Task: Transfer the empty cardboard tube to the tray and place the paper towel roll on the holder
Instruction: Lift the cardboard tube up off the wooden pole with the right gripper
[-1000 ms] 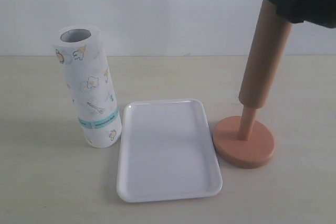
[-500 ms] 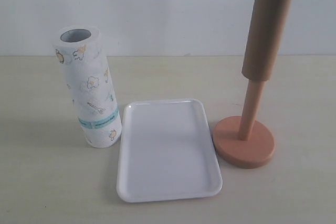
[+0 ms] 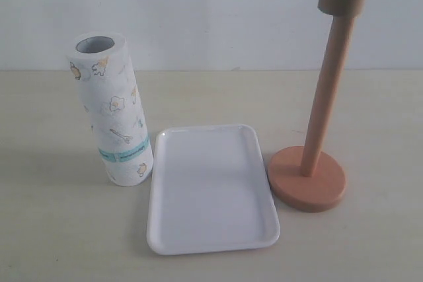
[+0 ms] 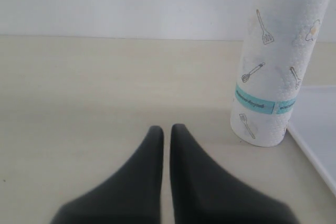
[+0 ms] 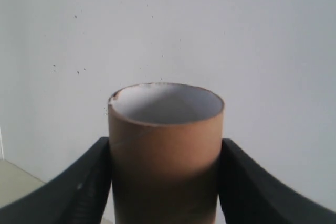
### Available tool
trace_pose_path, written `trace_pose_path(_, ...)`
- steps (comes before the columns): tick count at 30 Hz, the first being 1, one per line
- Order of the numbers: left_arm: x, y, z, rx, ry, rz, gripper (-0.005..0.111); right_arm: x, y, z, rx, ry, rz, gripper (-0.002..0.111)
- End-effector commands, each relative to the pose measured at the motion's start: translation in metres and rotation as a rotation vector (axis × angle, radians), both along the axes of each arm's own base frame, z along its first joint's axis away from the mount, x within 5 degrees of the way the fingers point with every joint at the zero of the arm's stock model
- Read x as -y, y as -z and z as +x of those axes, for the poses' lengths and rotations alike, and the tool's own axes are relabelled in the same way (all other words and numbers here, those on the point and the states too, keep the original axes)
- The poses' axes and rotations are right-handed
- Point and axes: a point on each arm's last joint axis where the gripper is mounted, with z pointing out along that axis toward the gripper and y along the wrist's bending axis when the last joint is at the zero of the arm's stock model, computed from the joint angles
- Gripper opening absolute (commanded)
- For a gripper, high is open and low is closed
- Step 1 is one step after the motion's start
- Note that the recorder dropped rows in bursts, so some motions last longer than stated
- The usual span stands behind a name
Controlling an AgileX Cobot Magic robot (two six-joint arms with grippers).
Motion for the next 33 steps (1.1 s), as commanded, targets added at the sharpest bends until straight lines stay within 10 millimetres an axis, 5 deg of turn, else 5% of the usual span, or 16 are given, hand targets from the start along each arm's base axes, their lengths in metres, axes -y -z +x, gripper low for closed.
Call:
trace_pose_path(1,0.000,0.000,0.000,0.004,-0.003,-0.010,0.004,0.001,-0.019,-0.008,0.056,-0.006,0.017,0.000)
trace_pose_path(11,0.000,0.000,0.000,0.004,-0.003,-0.010,0.004,0.000,-0.054,-0.024,0.126,-0.054,0.074,0.000)
trace_pose_path(22,0.000,0.000,0.000,0.004,-0.003,-0.010,0.004,-0.012,-0.049,-0.033,0.056,-0.235,0.065,0.000)
trace_pose_path(28,0.000,0.000,0.000,0.004,-0.003,-0.010,0.004,-0.018,-0.027,-0.030,-0.005,-0.300,0.017,0.000)
trace_pose_path(33,0.000,0.000,0.000,0.004,-0.003,-0.010,0.004,-0.038,0.017,-0.023,-0.085,-0.345,-0.047,0.000)
